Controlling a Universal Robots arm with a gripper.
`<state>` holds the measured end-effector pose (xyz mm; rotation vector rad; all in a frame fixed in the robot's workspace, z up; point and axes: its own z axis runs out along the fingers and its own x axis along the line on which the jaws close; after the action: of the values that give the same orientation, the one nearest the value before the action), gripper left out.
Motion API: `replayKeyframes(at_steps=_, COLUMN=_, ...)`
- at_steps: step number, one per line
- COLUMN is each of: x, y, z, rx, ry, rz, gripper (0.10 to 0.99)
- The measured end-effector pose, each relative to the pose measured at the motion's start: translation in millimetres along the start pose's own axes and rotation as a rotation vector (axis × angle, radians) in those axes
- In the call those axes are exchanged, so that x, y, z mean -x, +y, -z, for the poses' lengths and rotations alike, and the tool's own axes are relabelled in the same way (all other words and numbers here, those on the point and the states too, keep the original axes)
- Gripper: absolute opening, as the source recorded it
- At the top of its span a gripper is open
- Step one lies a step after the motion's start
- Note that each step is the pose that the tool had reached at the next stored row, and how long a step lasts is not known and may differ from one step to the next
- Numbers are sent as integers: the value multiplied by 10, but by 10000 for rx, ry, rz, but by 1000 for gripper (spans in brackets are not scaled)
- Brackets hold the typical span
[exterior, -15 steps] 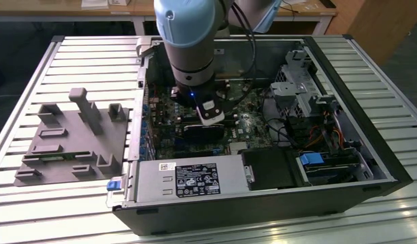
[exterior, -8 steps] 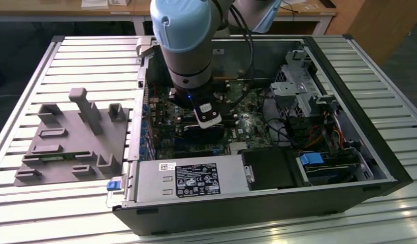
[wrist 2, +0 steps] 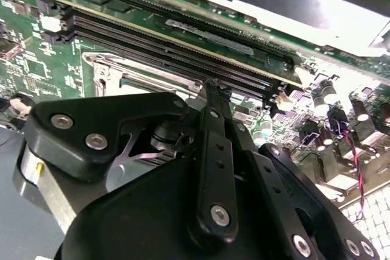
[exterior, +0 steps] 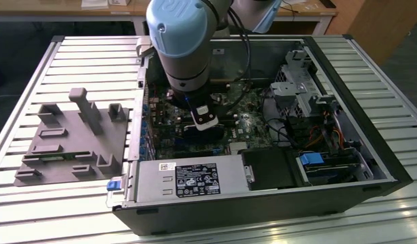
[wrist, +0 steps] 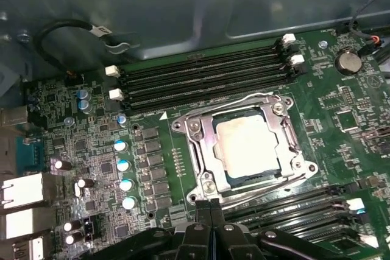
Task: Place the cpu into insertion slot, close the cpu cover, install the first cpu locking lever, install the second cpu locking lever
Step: 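Install the second cpu locking lever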
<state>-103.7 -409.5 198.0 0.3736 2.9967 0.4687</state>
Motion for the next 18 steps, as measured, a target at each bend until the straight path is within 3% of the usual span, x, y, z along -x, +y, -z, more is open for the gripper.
replayKeyframes(at_steps=18, x=-35, y=63, z=-71, rx=15, ry=5, rz=-4, gripper=102)
